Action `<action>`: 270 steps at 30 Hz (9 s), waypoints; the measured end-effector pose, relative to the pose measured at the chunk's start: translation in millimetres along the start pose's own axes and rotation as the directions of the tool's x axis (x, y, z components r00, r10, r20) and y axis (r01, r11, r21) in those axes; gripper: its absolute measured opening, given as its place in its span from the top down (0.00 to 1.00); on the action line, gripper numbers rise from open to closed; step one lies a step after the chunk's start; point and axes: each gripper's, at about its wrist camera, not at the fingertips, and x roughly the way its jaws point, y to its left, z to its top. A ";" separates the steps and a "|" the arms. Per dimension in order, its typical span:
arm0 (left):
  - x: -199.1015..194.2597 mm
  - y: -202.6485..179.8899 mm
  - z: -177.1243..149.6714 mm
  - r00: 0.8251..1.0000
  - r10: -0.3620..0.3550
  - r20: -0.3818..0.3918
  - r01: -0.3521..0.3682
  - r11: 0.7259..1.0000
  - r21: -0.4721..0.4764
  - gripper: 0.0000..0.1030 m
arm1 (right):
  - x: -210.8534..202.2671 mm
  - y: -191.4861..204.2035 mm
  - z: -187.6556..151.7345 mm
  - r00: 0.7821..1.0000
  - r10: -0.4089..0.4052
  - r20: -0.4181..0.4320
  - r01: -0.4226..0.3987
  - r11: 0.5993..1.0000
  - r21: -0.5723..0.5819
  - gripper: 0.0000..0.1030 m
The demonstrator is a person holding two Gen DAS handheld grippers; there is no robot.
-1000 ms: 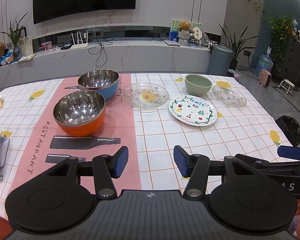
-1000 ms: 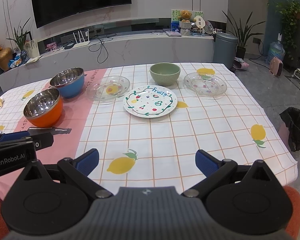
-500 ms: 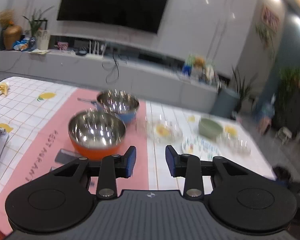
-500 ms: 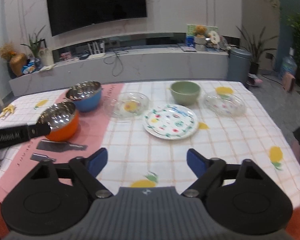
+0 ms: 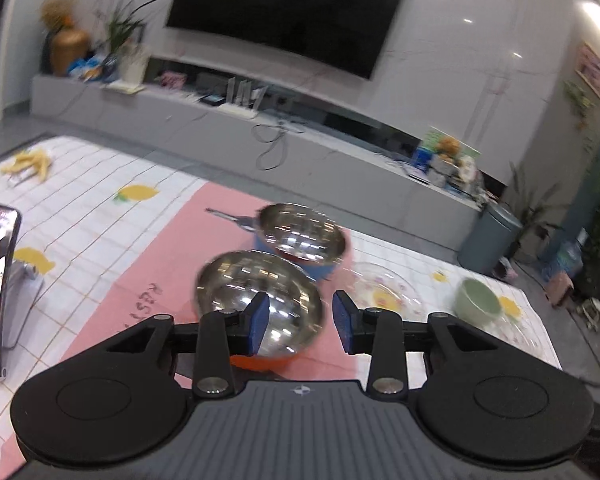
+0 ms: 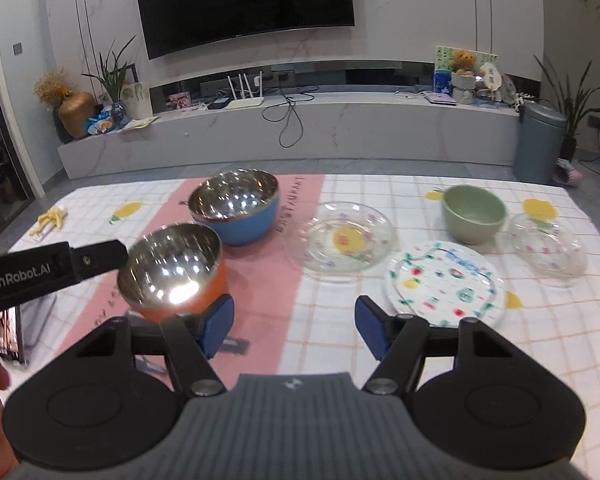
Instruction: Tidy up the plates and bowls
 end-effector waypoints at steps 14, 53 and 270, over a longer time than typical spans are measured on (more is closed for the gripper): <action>67.4 65.4 30.9 0.975 0.131 -0.177 -0.147 0.986 -0.076 0.34 | 97.5 26.5 37.5 0.987 0.033 -0.158 -0.020 0.996 0.083 0.35; 12.7 -18.6 -11.1 0.974 0.057 -0.218 -0.066 0.997 -0.036 0.93 | 10.8 -16.9 12.3 0.976 0.095 -0.197 -0.037 0.960 0.279 0.88; -23.0 4.8 -40.3 0.901 -0.001 -0.433 -0.017 0.999 -0.039 0.84 | -16.4 -11.0 -28.1 0.893 0.158 -0.421 -0.036 0.959 0.282 0.87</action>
